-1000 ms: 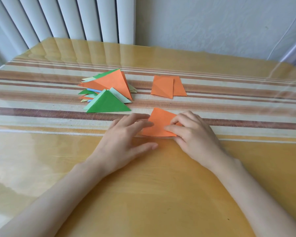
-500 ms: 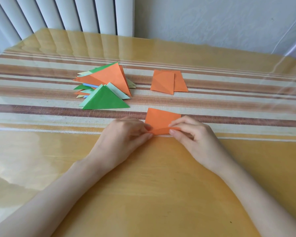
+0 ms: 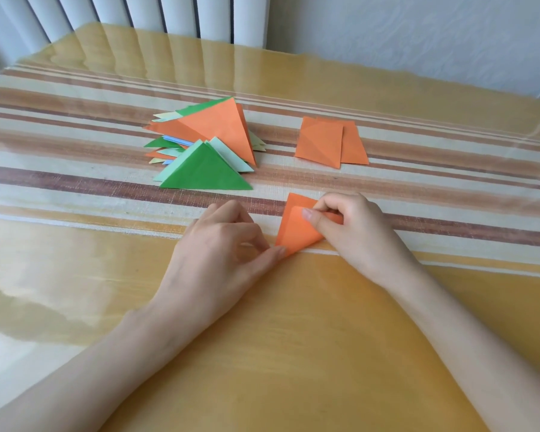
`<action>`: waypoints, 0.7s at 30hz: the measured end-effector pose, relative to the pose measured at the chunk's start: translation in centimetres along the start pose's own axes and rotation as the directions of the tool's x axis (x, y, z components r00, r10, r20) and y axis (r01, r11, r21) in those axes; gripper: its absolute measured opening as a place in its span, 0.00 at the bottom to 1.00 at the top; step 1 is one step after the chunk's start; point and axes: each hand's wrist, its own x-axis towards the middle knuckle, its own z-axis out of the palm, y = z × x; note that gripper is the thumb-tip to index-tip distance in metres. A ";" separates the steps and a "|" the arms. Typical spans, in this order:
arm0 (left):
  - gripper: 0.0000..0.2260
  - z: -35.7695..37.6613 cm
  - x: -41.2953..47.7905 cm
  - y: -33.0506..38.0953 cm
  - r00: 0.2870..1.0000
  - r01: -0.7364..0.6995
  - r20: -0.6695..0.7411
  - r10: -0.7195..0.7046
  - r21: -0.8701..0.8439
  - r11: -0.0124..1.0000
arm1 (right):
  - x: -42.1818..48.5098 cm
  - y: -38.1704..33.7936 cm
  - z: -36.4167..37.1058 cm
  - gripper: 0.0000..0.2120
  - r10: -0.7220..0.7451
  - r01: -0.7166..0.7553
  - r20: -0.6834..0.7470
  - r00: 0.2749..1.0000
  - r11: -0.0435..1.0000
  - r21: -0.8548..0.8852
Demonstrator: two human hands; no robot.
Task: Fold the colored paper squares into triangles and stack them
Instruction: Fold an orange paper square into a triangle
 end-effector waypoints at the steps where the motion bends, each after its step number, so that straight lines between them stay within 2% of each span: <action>1: 0.15 0.0 0.0 0.1 1.000 0.026 -0.004 -0.026 -0.004 1.000 | -0.1 -0.1 0.1 0.14 -0.003 0.003 -0.012 1.000 1.000 0.004; 10: 0.17 0.5 -0.6 0.2 0.989 0.146 0.004 -0.148 0.140 0.979 | -0.5 0.0 1.4 0.09 -0.067 0.059 -0.193 0.979 0.997 -0.048; 13: 0.18 0.5 -0.7 0.1 0.988 0.153 -0.007 -0.155 0.182 0.971 | -0.2 0.4 1.7 0.10 -0.119 0.089 -0.203 0.972 0.984 -0.152; 21: 0.17 0.7 -0.9 0.1 0.990 0.138 -0.020 -0.136 0.197 0.971 | 0.0 0.6 2.5 0.11 -0.170 0.111 -0.225 0.959 0.960 -0.256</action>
